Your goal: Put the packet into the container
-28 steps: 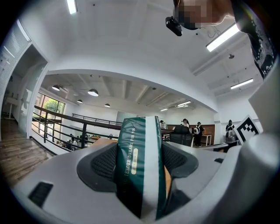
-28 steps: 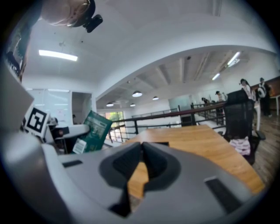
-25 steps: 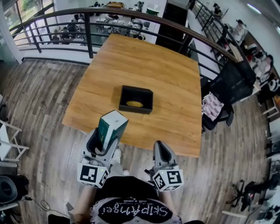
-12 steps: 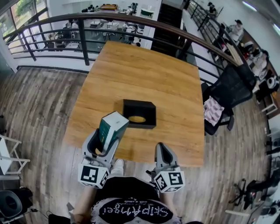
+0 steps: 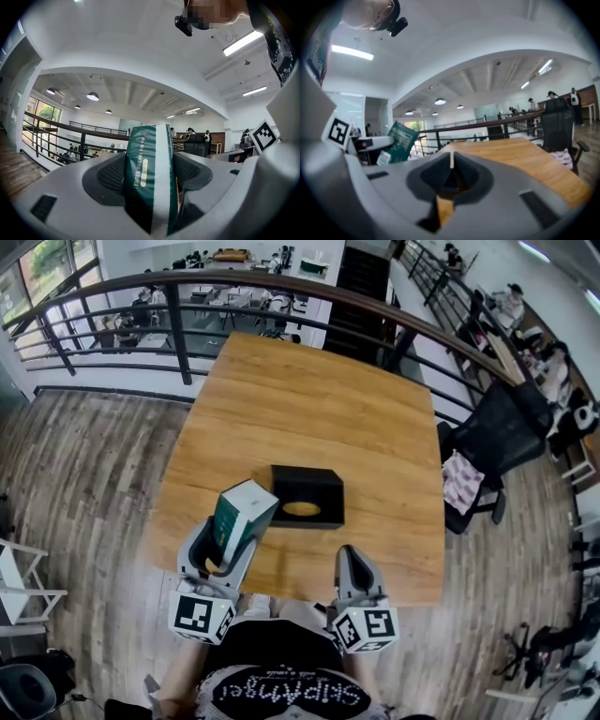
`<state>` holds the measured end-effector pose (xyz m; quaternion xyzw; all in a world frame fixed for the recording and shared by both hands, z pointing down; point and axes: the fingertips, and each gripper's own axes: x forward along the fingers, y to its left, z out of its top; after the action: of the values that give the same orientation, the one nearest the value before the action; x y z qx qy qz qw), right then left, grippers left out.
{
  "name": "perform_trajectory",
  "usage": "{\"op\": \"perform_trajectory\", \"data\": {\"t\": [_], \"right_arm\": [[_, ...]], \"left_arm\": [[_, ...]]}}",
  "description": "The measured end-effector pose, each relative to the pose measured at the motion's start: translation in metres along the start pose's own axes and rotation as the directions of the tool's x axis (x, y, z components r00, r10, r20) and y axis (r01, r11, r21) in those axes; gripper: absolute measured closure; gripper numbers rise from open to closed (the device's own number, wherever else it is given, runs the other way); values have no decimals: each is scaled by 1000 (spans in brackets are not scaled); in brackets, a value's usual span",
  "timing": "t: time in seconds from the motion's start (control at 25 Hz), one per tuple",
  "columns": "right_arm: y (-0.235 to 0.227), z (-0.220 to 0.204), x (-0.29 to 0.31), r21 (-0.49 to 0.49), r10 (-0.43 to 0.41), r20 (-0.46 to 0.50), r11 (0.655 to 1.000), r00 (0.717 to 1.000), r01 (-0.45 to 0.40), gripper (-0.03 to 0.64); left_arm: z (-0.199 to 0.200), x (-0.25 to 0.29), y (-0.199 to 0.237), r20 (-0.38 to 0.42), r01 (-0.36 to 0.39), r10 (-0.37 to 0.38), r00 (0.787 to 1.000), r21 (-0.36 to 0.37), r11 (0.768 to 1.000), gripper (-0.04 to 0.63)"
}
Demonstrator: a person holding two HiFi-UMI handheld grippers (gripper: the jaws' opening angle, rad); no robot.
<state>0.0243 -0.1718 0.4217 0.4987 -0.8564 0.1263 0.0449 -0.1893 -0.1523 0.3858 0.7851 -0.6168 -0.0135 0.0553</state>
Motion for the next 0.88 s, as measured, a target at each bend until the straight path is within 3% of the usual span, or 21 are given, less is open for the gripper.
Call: {"op": "perform_trajectory", "data": {"t": [0.88], "right_arm": [[-53,9,-13,-1,11,-8,1000,1000,-11,575]], "left_arm": [[-1,15,-38,-7,-42,42,999,10,999,252]]}}
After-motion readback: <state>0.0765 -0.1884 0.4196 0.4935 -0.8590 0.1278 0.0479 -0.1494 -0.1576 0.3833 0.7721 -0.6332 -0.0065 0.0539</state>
